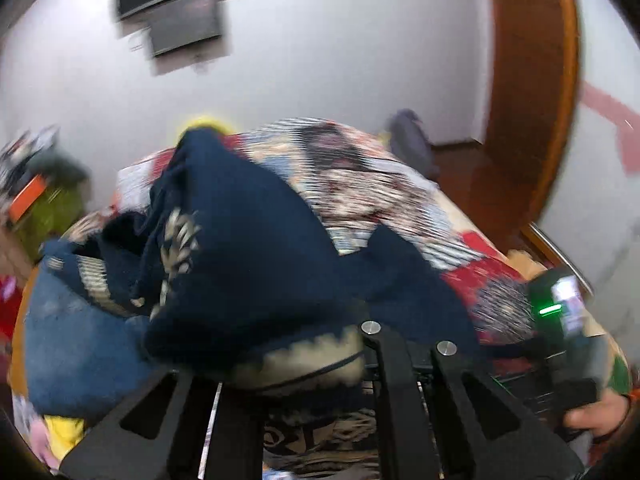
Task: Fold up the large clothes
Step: 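Grasp the folded navy garment with both grippers and lift it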
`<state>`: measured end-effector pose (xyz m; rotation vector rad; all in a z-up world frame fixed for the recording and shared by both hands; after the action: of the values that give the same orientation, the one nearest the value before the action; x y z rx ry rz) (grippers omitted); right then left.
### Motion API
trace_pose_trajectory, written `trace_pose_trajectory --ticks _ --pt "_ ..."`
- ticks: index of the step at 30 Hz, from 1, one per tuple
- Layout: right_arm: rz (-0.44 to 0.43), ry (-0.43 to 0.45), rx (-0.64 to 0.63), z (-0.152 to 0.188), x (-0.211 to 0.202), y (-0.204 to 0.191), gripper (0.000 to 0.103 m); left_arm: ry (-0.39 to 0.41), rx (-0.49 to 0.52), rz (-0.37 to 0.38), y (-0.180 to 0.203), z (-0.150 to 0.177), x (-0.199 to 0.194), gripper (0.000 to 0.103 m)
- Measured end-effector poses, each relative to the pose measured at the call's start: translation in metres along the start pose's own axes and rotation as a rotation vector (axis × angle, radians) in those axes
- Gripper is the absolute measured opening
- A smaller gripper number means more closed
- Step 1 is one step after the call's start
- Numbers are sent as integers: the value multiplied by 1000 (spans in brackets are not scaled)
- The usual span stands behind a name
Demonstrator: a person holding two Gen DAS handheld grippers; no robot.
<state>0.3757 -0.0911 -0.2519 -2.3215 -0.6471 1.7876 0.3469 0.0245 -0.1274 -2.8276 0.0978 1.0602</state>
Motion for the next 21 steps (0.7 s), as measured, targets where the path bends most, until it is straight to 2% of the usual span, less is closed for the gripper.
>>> trace_pose_trajectory --ticks 2,5,7,9,14,17,19,20,21 --pt "24 29 -34 6 4 -6 81 -53 59 80 24 -1 12 10" --pt "13 13 -66 10 -4 -8 81 -156 128 176 50 8 34 11" --pt "12 24 -36 15 -17 6 81 -219 120 231 55 18 46 11" --pt "55 55 -4 24 -36 22 81 -285 96 288 53 30 57 11" --pt "135 115 14 42 -75 45 81 -308 82 303 51 44 60 12" --pt "142 143 11 45 -93 45 81 -294 110 312 54 44 45 21" --pt "136 167 12 46 -104 46 81 -286 149 334 60 46 29 34" --pt "130 186 11 46 -112 45 81 -282 161 347 61 48 23 38" --pt "124 206 8 47 -121 44 81 -278 175 358 61 50 15 48"
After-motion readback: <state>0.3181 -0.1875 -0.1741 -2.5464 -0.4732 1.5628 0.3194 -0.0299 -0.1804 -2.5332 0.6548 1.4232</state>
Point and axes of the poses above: each gripper's, at about its wrist camera, not at the fingertips, and x roughly the way its jaws point, y to its right, z to its underside, the point moved 1 cm from there along x, roughly the way its jaws point, and after that the axes turned 2 degrees about -y, right-handed, at the moved point
